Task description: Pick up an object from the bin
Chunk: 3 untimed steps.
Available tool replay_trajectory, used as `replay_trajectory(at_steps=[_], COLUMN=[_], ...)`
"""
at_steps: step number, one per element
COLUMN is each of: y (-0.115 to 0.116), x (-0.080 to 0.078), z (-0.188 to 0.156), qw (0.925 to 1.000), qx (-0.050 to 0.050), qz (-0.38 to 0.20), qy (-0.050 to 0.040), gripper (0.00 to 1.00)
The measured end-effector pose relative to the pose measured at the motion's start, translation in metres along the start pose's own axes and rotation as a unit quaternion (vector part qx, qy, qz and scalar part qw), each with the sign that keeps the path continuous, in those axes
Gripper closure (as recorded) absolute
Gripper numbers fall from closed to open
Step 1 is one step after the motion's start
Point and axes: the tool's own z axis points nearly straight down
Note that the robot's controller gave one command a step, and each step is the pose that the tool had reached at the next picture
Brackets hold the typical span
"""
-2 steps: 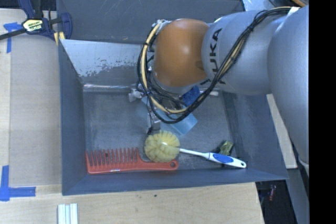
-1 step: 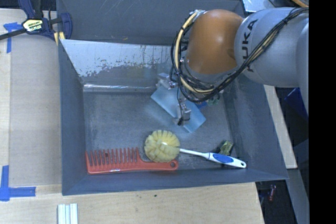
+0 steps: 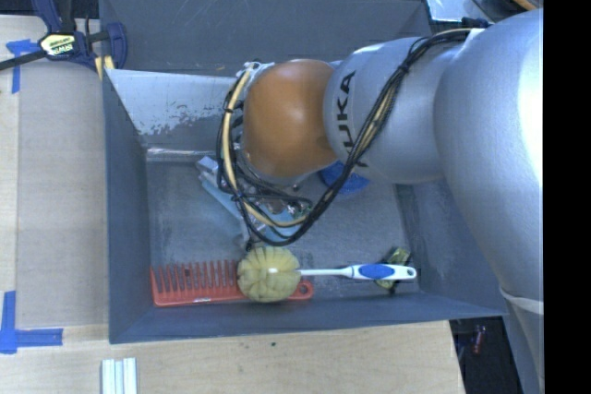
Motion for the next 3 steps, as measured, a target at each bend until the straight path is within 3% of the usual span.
replay_trajectory(at_steps=[1,2,3], y=[-0.087,-0.086,-0.073], x=[-0.012,-0.012,-0.01], z=[-0.008,-0.008,-0.008], qw=[0.9507,0.9509,0.95], qx=[-0.007,-0.006,0.002], qz=[0.31,0.309,0.312], qy=[0.0001,0.0,-0.009], gripper=[1.0,1.0,1.0])
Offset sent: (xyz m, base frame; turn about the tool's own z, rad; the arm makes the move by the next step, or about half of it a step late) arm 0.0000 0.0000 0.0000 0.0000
